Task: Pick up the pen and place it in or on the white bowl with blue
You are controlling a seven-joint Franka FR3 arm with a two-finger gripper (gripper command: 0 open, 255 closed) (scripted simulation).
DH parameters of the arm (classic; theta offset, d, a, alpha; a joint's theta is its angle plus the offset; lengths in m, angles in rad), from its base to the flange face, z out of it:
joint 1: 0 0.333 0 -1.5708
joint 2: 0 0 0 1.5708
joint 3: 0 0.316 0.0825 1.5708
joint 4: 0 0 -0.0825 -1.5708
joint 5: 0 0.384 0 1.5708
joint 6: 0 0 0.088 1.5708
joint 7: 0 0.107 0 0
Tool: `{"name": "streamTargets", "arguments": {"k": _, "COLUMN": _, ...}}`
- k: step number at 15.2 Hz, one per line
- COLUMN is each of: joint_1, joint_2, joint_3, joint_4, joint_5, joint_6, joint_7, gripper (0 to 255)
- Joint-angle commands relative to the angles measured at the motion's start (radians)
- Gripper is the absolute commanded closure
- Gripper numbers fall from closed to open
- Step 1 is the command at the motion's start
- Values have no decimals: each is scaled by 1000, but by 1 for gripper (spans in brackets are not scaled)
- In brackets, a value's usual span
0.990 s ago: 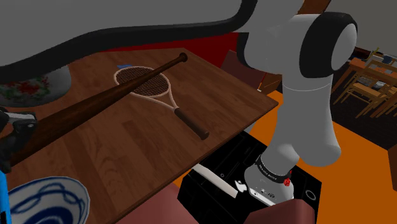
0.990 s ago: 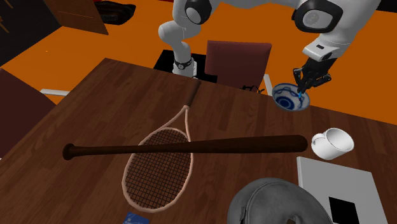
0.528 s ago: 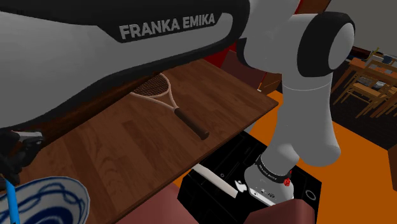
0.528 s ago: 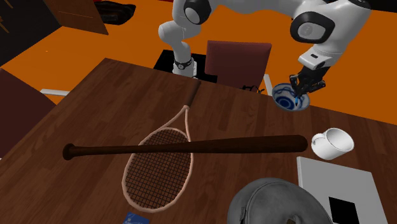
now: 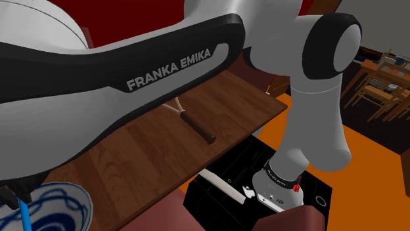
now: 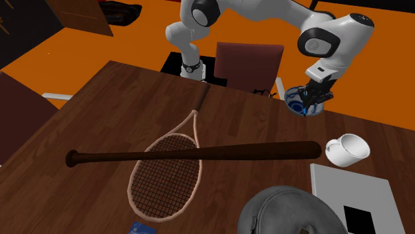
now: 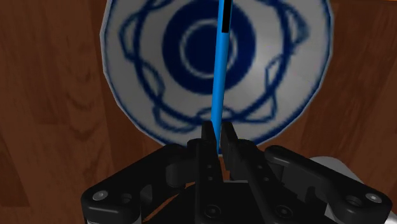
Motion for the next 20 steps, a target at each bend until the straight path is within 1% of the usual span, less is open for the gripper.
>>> {"name": "streamTargets", "arguments": {"k": 1, "joint_1": -2, "joint_2": 3, "joint_3": -1, "joint_4": -9, "joint_5": -2, "joint_6": 11, "joint_7": 2, "gripper": 255}}
{"name": "streamTargets", "arguments": {"k": 8, "joint_1": -1, "joint_2": 3, "joint_3": -1, "joint_4": -9, "joint_5": -2, "joint_6": 11, "joint_7": 2, "gripper": 255}}
{"name": "streamTargets", "arguments": {"k": 9, "joint_1": -1, "joint_2": 3, "joint_3": -1, "joint_4": -9, "joint_5": -2, "joint_6": 11, "joint_7": 2, "gripper": 0}}
{"name": "streamTargets", "arguments": {"k": 14, "joint_1": -1, "joint_2": 3, "joint_3": -1, "joint_4": -9, "joint_5": -2, "joint_6": 11, "joint_7": 2, "gripper": 0}}
{"name": "streamTargets", "arguments": {"k": 18, "joint_1": 13, "joint_2": -22, "joint_3": 11, "joint_4": 82, "joint_5": 17, "joint_6": -98, "joint_7": -16, "gripper": 0}}
{"name": "streamTargets", "arguments": {"k": 20, "joint_1": 13, "joint_2": -22, "joint_3": 11, "joint_4": 82, "joint_5": 17, "joint_6": -98, "joint_7": -16, "gripper": 0}}
